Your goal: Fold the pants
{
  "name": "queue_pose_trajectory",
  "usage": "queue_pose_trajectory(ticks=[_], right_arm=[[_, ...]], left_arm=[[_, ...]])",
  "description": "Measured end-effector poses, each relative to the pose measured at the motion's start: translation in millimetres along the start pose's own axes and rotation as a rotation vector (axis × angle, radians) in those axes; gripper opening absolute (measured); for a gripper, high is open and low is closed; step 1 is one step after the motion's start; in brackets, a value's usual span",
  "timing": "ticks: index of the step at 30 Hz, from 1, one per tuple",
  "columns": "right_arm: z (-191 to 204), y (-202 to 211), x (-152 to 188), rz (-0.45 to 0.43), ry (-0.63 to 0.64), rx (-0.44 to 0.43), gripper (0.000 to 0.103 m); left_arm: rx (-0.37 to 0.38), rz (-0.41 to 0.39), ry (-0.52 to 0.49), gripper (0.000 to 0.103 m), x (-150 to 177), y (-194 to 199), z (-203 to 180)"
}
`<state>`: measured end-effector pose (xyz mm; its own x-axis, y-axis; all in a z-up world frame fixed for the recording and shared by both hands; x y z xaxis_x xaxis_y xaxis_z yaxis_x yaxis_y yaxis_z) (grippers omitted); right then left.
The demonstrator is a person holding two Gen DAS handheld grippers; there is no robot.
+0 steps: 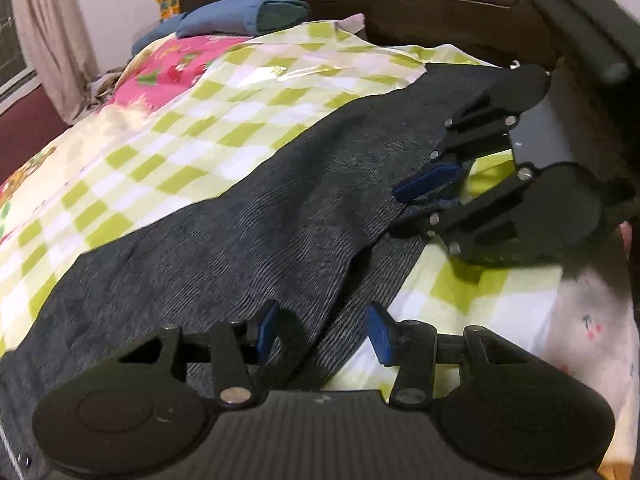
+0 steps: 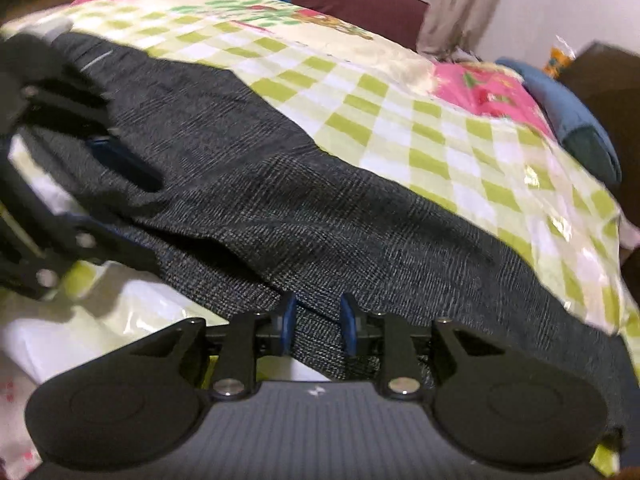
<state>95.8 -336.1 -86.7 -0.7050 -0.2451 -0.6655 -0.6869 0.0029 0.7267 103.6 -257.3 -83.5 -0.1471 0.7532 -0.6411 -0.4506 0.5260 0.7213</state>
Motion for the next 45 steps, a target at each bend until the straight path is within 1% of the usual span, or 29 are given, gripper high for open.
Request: queue_pose_trajectory(ticks=[1,4,6,8,10,12,14,16,18,19,20,22,23,27,31,33,34,35,36,37,39,40,41,43,45], right_arm=[[0.0,1.2,0.9,-0.003,0.006,-0.002,0.030],[-2.7,0.3,1.1,-0.006,-0.004,-0.013,0.030],[-3.6,-0.7,0.3,-0.015,-0.007,-0.012,0.032],[-2.8,-2.5,0.2,-0.027,0.006,0.000,0.035],[0.3,-4.6,-0.9,-0.038,0.032,0.010,0.035],[2.6,-4.3,-2.1,-0.047,0.048,0.012,0.035],[2.3,-6.1,-2.4,-0.052,0.053,0.013,0.038],[-1.7,-9.9,-4.9,-0.067,0.034,0.032,0.038],[-10.4,-14.8,-9.0,-0.067,-0.024,0.056,0.034],[-14.5,-16.0,-10.9,-0.068,-0.058,0.055,0.024],[-19.9,-17.0,-12.6,-0.063,-0.100,0.057,0.012],[-27.6,-14.8,-15.2,-0.063,-0.149,0.058,0.006],[-29.6,-12.6,-16.4,-0.065,-0.155,0.061,0.004],[-24.9,6.7,-20.7,-0.079,-0.123,0.059,0.003],[-20.4,33.2,-19.2,-0.074,-0.079,0.031,0.004],[-16.6,20.6,-6.4,-0.019,-0.044,0.024,0.005],[-16.1,9.8,0.6,0.012,-0.055,0.022,0.005],[-16.4,0.7,7.0,0.044,-0.076,0.015,0.006],[-17.7,-5.3,10.0,0.060,-0.103,0.010,0.006],[-19.5,-4.5,8.4,0.055,-0.130,0.009,0.006],[-24.6,6.2,5.8,0.042,-0.176,-0.001,0.014],[-30.5,12.7,7.0,0.032,-0.191,0.009,0.023],[-38.9,20.0,9.1,0.025,-0.217,0.024,0.027],[-58.2,31.3,14.5,0.015,-0.308,0.038,0.028],[-89.8,41.3,20.8,-0.001,-0.452,0.070,0.028]], left_arm=[[-0.003,0.001,-0.001,0.061,-2.4,-3.0,-0.1],[-0.025,0.002,0.005,0.061,-8.7,-8.5,4.5],[-0.040,-0.003,0.028,0.061,-10.8,-8.1,11.0],[-0.054,0.012,0.048,0.060,-11.0,-11.2,17.7],[-0.067,0.019,0.067,0.059,-13.0,-15.5,22.3],[-0.058,0.015,0.083,0.052,-16.5,-16.6,22.8],[-0.041,-0.001,0.106,0.047,-20.1,-14.1,22.8],[-0.030,-0.013,0.118,0.045,-23.3,-11.1,22.8],[-0.025,-0.018,0.114,0.044,-24.8,-8.7,22.6],[-0.022,-0.017,0.112,0.044,-25.1,-8.9,22.6],[-0.018,-0.015,0.109,0.043,-24.3,-9.0,22.4],[-0.006,-0.008,0.100,0.042,-22.8,-10.5,20.2],[-0.002,-0.004,0.095,0.039,-21.7,-11.1,18.5],[0.036,0.005,0.070,0.033,-20.2,-9.0,8.3],[0.050,-0.012,0.023,0.033,-21.8,3.9,0.5],[0.076,0.022,0.005,0.033,-16.3,-2.9,-5.5],[0.084,0.059,-0.007,0.034,-10.2,-11.2,-9.6],[0.085,0.084,-0.019,0.034,-4.8,-17.4,-13.4],[0.081,0.090,-0.029,0.034,-2.2,-18.8,-15.7],[0.080,0.090,-0.037,0.034,-1.8,-16.5,-16.8],[0.098,0.090,-0.046,0.033,-1.8,-9.7,-18.2],[0.101,0.089,-0.050,0.033,-0.7,-7.4,-18.6],[0.100,0.092,-0.057,0.033,0.8,-6.6,-18.8],[0.098,0.093,-0.065,0.033,2.0,-5.3,-17.7],[0.099,0.088,-0.050,0.033,0.3,-3.5,-16.6]])
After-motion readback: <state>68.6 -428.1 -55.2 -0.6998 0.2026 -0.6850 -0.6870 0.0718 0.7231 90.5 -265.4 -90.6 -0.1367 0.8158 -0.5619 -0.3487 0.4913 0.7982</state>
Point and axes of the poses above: each gripper's, at about its wrist camera, not at the fingertips, and y roughly against the way its jaws point, z to its left, x to its underside, the point moved 10 cm from there along -y, roughly the way its jaws point, and after that the axes turned 13 degrees about -y, right-handed, at the moved point
